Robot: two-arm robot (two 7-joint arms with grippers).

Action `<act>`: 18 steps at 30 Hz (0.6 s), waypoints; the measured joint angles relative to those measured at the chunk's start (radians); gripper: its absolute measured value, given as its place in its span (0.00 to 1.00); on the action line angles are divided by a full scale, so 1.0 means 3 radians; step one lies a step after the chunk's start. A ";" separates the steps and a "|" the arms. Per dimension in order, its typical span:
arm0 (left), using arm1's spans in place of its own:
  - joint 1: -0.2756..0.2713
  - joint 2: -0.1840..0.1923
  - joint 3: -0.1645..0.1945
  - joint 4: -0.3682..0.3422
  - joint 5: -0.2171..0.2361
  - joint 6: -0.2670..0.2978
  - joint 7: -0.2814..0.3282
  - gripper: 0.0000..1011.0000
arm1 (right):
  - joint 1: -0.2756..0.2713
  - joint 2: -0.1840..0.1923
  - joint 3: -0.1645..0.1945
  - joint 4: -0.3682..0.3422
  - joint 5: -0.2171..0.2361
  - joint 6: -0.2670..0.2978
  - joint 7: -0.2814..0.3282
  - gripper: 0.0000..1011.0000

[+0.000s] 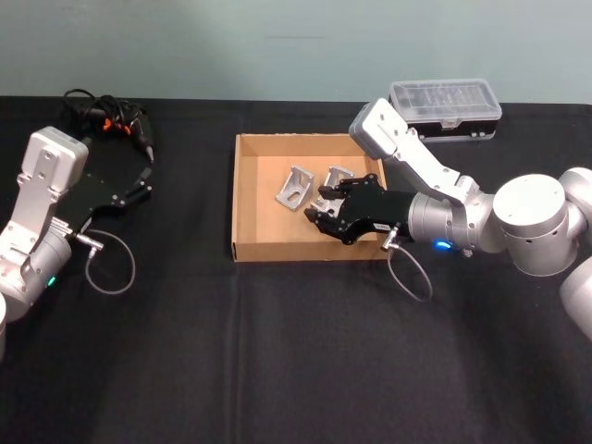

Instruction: Use one hand to pick up the angle iron from the table and place it into the box.

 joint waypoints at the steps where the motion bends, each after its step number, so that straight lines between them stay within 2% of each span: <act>1: 0.0000 0.0000 0.0000 0.0000 0.0000 0.0000 0.0000 0.99 | -0.0001 -0.0001 0.0002 0.0000 -0.0001 0.0001 0.0000 0.41; 2: 0.0000 0.0000 0.0000 0.0000 0.0000 0.0000 0.0000 0.99 | -0.0002 -0.0003 0.0005 0.0000 -0.0003 0.0001 0.0000 0.47; 4: 0.0000 0.0000 0.0000 0.0000 0.0000 0.0000 0.0000 0.99 | -0.0006 -0.0006 0.0013 0.0001 -0.0007 0.0000 0.0000 0.50; 5: 0.0000 0.0000 0.0000 0.0000 0.0000 0.0000 0.0000 0.99 | -0.0010 -0.0008 0.0020 0.0001 -0.0008 -0.0003 0.0000 0.57; 6: 0.0000 0.0000 0.0000 0.0000 0.0000 0.0000 0.0000 0.99 | -0.0014 -0.0009 0.0025 -0.0001 -0.0008 -0.0005 0.0000 0.57; 9: 0.0000 0.0000 0.0000 0.0000 0.0000 0.0000 0.0000 0.99 | -0.0032 -0.0013 0.0055 -0.0024 -0.0004 -0.0031 -0.0012 0.69; 12: 0.0000 0.0000 0.0000 0.0000 0.0000 0.0000 0.0000 0.99 | -0.0048 -0.0018 0.0086 -0.0047 0.0004 -0.0064 -0.0039 0.75; 13: 0.0000 0.0000 0.0000 0.0000 0.0000 0.0000 0.0000 0.99 | -0.0055 -0.0021 0.0098 -0.0056 0.0008 -0.0077 -0.0049 0.80; 16: 0.0000 0.0000 0.0000 0.0000 0.0000 0.0000 0.0000 0.99 | -0.0085 -0.0030 0.0154 -0.0105 0.0031 -0.0133 -0.0101 0.86; 18: 0.0000 0.0000 0.0000 0.0000 0.0000 0.0000 0.0000 0.99 | -0.0116 -0.0037 0.0208 -0.0149 0.0050 -0.0189 -0.0163 0.94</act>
